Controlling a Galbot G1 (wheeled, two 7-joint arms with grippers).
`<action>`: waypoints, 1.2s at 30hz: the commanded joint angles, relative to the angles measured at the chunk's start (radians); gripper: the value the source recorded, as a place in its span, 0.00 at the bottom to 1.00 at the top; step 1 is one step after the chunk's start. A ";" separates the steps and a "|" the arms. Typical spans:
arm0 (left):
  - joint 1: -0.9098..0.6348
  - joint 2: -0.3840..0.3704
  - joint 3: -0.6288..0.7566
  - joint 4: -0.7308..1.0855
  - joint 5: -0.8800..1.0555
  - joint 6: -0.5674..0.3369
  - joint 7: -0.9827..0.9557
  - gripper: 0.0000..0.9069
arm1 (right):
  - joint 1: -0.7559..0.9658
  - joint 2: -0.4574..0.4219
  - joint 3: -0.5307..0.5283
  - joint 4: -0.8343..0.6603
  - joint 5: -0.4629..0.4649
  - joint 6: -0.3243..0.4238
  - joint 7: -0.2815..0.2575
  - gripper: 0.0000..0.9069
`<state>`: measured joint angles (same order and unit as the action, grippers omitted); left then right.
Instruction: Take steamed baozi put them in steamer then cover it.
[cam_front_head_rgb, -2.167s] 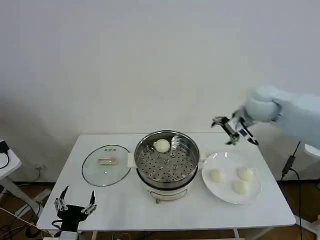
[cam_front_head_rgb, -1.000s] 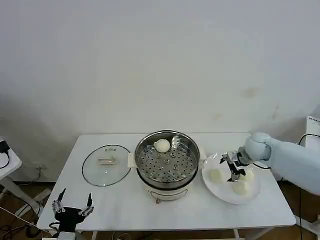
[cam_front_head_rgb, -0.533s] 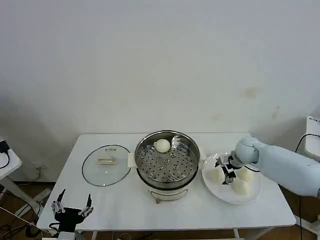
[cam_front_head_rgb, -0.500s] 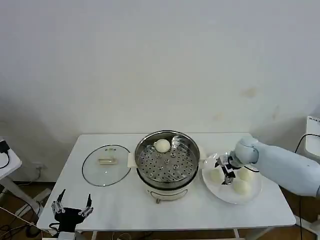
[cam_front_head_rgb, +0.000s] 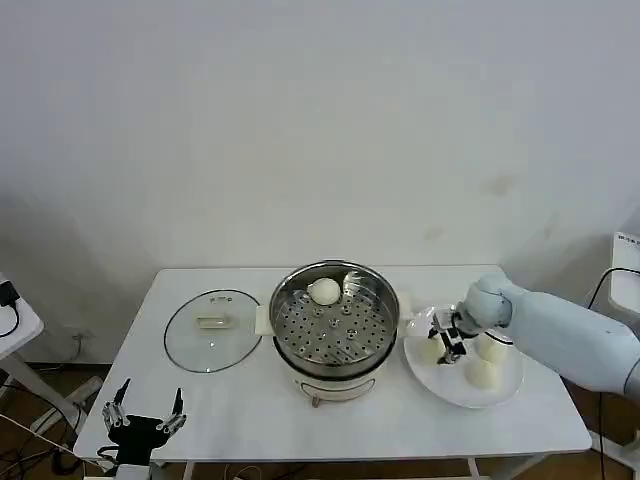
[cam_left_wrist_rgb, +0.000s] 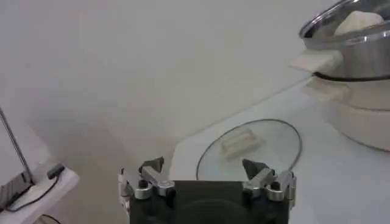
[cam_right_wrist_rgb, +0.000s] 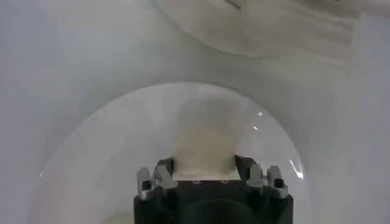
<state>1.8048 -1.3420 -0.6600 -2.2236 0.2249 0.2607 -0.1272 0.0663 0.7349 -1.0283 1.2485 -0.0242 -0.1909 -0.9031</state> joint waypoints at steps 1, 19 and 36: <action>0.000 -0.001 0.001 -0.001 0.000 0.000 0.000 1.00 | 0.018 -0.012 0.001 0.014 -0.002 0.000 0.000 0.72; -0.030 0.010 0.024 -0.006 0.003 0.001 0.002 1.00 | 0.529 -0.194 -0.202 0.261 0.217 -0.053 -0.002 0.73; -0.032 0.018 -0.005 -0.010 -0.011 0.001 0.009 1.00 | 0.681 0.217 -0.327 0.366 0.559 -0.266 0.116 0.73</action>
<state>1.7732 -1.3245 -0.6614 -2.2327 0.2131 0.2625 -0.1195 0.6669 0.8092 -1.3080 1.5704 0.3976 -0.3823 -0.8200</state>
